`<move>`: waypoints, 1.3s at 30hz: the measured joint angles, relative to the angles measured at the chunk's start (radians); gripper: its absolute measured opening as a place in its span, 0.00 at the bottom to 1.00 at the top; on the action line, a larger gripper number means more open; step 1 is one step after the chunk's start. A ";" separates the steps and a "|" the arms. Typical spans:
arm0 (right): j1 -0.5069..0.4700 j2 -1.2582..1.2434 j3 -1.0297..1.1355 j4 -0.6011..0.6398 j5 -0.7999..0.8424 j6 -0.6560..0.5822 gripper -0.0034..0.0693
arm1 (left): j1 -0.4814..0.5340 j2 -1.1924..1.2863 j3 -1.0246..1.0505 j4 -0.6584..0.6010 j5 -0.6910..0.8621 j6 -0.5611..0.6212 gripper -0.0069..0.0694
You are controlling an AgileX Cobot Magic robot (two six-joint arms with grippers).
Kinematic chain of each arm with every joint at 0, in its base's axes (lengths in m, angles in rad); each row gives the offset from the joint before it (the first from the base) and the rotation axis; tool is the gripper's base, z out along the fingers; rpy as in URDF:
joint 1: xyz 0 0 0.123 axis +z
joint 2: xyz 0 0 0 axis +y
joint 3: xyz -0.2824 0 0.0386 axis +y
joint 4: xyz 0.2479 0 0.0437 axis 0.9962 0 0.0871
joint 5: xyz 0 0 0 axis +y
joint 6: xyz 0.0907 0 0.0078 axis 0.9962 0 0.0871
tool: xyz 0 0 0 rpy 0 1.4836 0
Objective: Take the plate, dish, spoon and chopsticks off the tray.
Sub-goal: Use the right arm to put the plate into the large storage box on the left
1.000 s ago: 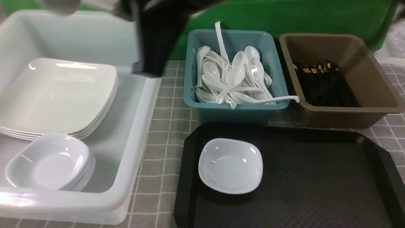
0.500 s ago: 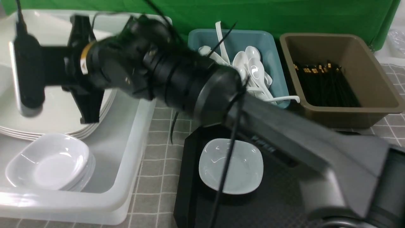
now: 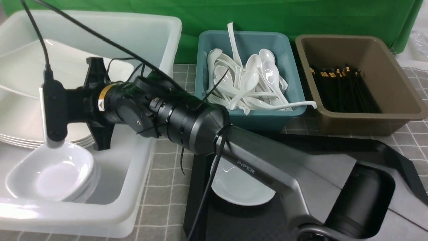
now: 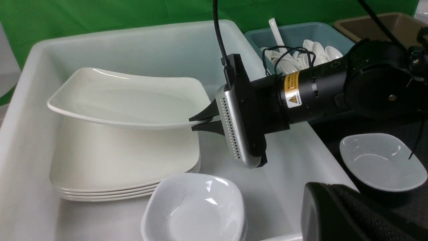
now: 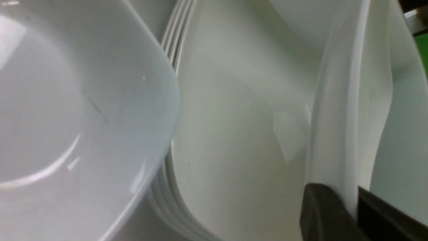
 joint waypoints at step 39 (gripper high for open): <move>0.007 -0.164 -0.010 -0.002 0.438 0.328 0.60 | 0.000 0.012 0.000 -0.103 -0.078 0.057 0.12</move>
